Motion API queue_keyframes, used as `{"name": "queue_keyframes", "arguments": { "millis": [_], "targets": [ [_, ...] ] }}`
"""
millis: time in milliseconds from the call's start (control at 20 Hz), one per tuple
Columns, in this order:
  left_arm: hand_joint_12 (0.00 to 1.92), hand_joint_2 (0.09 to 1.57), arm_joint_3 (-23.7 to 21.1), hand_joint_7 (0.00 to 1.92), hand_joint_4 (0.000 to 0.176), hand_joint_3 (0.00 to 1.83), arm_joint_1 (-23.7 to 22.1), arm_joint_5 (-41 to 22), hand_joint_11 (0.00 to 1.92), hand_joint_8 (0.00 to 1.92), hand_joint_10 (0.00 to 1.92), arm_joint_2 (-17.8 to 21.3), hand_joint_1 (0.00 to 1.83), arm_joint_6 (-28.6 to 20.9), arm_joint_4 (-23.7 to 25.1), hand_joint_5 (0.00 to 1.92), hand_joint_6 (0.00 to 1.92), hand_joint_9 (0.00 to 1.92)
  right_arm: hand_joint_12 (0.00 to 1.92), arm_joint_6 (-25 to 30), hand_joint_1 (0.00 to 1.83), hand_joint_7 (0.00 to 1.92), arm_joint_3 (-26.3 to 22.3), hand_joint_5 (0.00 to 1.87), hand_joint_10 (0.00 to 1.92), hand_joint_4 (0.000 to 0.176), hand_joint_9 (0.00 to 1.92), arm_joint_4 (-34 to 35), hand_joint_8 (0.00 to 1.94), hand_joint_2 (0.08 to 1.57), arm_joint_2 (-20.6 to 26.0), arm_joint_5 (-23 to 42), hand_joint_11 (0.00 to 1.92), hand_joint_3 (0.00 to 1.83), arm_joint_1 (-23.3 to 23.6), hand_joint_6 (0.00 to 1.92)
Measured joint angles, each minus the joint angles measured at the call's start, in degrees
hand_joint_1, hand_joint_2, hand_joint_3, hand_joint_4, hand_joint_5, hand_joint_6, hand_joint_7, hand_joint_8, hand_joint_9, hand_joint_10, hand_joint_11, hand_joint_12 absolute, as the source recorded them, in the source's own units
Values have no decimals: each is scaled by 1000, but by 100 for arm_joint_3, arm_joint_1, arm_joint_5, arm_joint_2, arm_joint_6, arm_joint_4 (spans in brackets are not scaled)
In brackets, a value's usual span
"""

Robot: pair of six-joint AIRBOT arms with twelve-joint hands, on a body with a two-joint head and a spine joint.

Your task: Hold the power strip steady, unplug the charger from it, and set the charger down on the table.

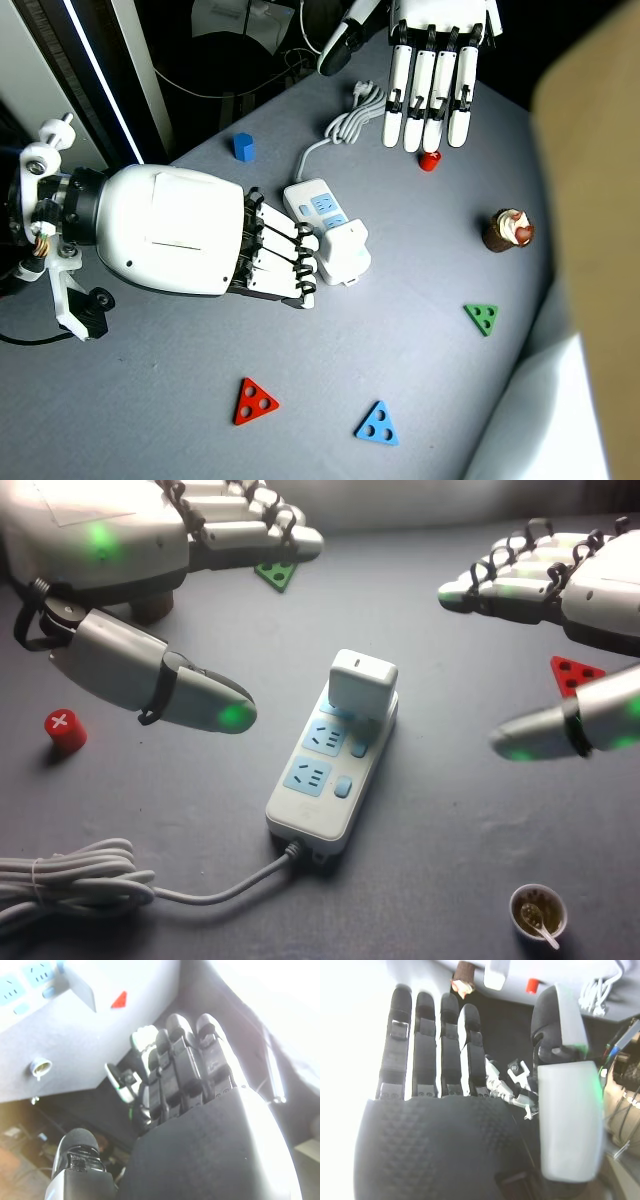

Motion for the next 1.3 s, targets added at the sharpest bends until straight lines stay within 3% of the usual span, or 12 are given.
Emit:
{"name": "queue_keyframes", "arguments": {
  "millis": [300,550,650,1050,1300],
  "targets": [
    [208,911,-48,113,0,5,2,103,40,8,10,0,0,-59,57,80,5,106,28,-4,0,77,33,73,3,0,62,-4,2,926,-17,13,39,12,-24,6],
    [142,916,-76,96,0,1,4,173,69,5,5,-39,0,-835,911,64,6,91,28,-7,0,81,85,69,8,0,70,-4,8,931,48,188,48,8,-66,7],
    [138,925,-81,109,0,4,76,177,69,9,8,-96,0,-970,999,68,6,99,32,-7,0,87,96,73,8,0,78,-4,7,943,50,205,62,10,-68,6],
    [122,932,-151,87,0,4,586,267,59,3,1,-385,0,-852,870,69,5,75,27,-4,7,89,61,78,0,0,80,-22,0,1041,44,175,71,31,-107,0],
    [116,936,-208,92,0,3,927,476,68,4,4,-472,0,-710,820,64,2,81,49,-4,238,136,-24,104,14,0,137,-20,10,1081,50,173,142,10,-107,6]
  ]
}}
